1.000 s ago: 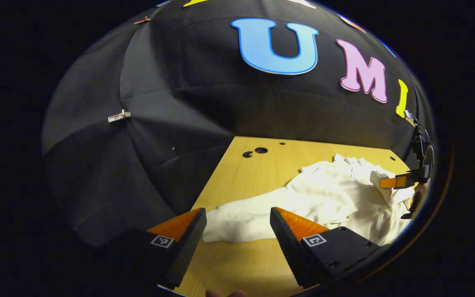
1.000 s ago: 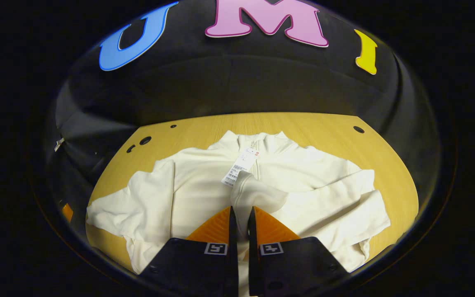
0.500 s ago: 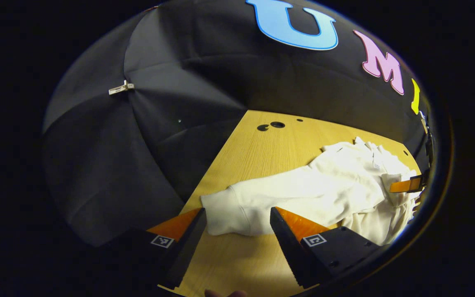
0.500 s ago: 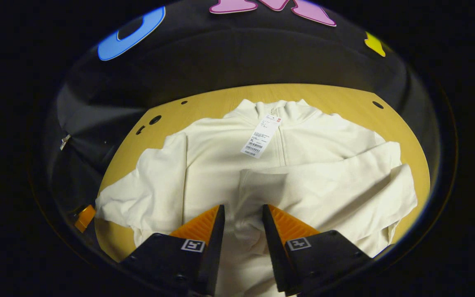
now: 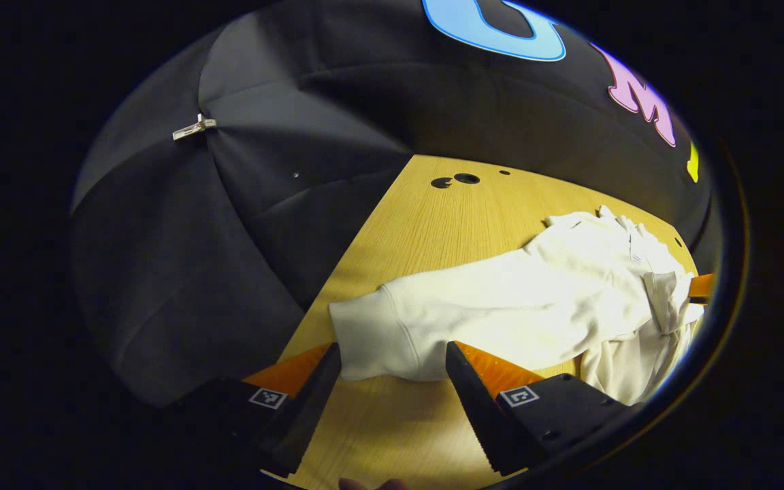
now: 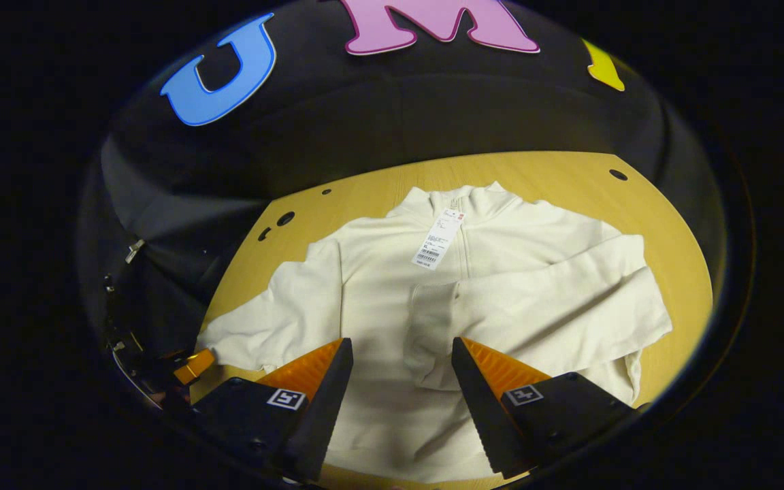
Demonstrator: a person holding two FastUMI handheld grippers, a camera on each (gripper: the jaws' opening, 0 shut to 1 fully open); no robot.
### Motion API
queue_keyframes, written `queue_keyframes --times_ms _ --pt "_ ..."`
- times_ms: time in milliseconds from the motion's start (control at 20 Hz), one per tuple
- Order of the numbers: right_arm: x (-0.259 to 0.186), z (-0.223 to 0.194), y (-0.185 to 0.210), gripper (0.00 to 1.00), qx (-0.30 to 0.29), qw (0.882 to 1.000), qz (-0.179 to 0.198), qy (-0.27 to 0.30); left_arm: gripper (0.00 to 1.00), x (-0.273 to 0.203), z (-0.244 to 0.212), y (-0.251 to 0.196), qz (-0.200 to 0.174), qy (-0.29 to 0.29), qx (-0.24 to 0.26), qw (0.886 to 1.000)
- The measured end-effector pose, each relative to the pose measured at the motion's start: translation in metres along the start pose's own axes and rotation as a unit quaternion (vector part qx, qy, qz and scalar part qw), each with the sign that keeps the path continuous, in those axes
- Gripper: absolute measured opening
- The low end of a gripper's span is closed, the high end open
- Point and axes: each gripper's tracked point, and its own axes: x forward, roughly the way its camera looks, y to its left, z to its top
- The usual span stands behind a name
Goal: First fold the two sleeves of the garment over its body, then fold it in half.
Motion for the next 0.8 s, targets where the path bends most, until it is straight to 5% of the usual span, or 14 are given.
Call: queue_keyframes --times_ms 500,750,800 --pt "-0.084 -0.036 -0.054 0.90 0.022 1.000 -0.022 0.000 0.96 0.015 -0.016 -0.006 -0.017 0.031 -0.008 0.999" --pt "-0.088 -0.042 -0.063 0.90 0.034 0.999 -0.019 0.005 0.22 0.018 -0.010 -0.026 -0.031 0.025 0.001 0.999" --pt "-0.089 -0.042 -0.065 0.90 0.033 0.999 -0.019 0.002 0.14 0.020 -0.009 -0.026 -0.033 0.027 -0.002 0.999"
